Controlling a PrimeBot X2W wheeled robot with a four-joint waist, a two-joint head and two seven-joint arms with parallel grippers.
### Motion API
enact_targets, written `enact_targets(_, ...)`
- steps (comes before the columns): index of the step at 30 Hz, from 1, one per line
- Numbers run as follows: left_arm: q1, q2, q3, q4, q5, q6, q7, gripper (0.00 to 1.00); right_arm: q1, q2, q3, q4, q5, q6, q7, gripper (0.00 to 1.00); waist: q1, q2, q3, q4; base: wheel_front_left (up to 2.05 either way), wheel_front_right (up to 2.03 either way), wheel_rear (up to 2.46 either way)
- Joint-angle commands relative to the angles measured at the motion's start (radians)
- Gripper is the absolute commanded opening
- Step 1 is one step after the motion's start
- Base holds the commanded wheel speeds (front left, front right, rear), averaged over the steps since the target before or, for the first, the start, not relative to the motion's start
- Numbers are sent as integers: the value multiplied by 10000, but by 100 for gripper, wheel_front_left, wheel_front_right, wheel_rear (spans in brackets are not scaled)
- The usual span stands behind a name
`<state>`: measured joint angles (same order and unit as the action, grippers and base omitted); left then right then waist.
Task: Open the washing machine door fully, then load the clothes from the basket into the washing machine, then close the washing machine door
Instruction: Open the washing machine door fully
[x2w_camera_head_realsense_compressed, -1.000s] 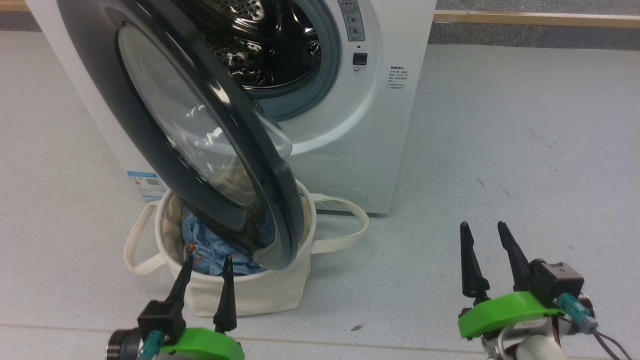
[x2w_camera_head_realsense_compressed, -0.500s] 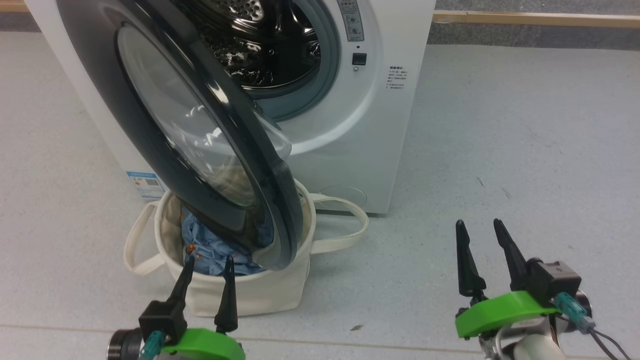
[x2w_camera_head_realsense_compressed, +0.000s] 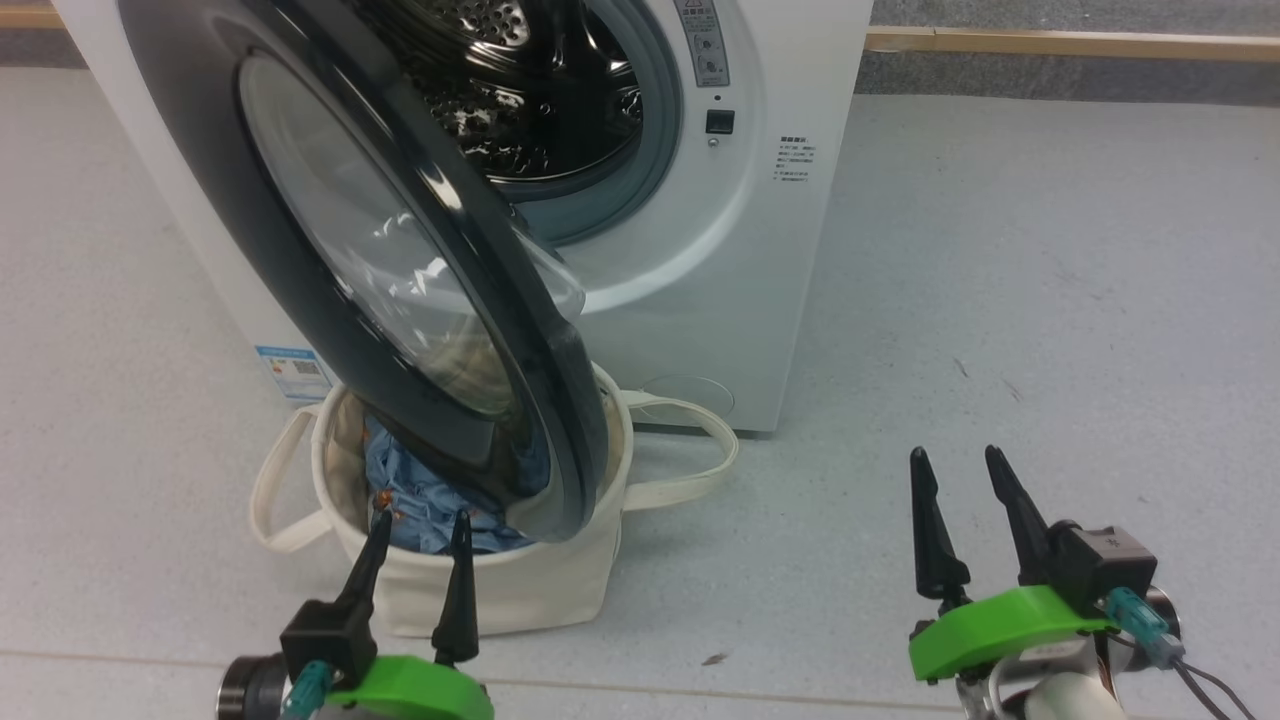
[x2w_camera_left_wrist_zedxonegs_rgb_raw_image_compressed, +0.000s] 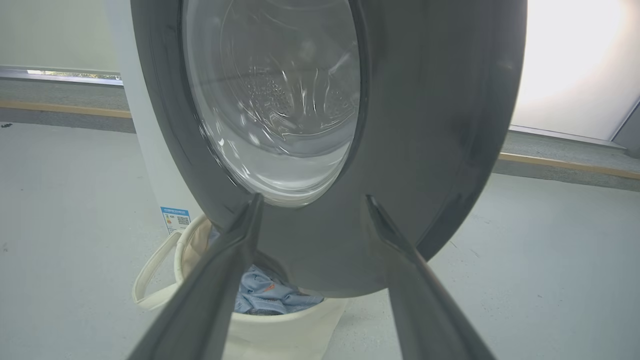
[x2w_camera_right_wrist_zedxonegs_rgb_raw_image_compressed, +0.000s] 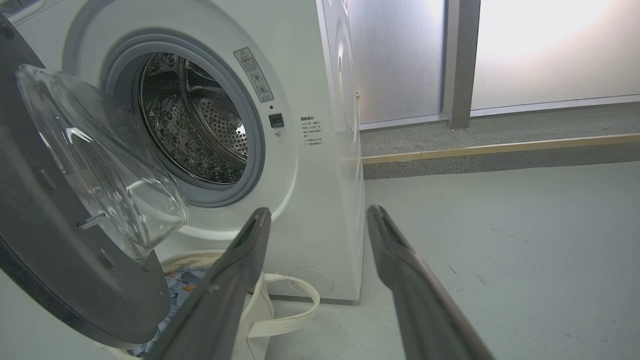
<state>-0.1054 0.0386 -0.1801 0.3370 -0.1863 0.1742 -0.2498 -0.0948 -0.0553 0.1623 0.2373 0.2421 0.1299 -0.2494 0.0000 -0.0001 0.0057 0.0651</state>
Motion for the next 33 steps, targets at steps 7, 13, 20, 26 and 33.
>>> enact_targets(7,-868,116,-354,-1695,29,-173,-120,100,-407,50,234,-244,45,8,-124,100,0,1,-1,107,0,0,0)
enact_targets(13,-1320,116,-1471,-2836,20,-163,-120,100,-485,51,263,-260,125,8,-124,100,0,1,8,44,0,0,0)
enact_targets(20,-1704,116,-2779,-3569,-305,-196,-120,100,-572,51,293,-265,204,8,-124,100,0,1,82,-230,0,0,0)
enact_targets(26,-2350,116,-3739,-3031,-514,-216,-120,100,-642,51,293,-254,124,8,-124,100,0,1,267,-442,0,0,0)
enact_targets(33,-3461,116,-4095,-1752,-899,-96,-120,100,-916,51,364,-354,124,8,-124,100,0,1,791,-672,0,0,0)
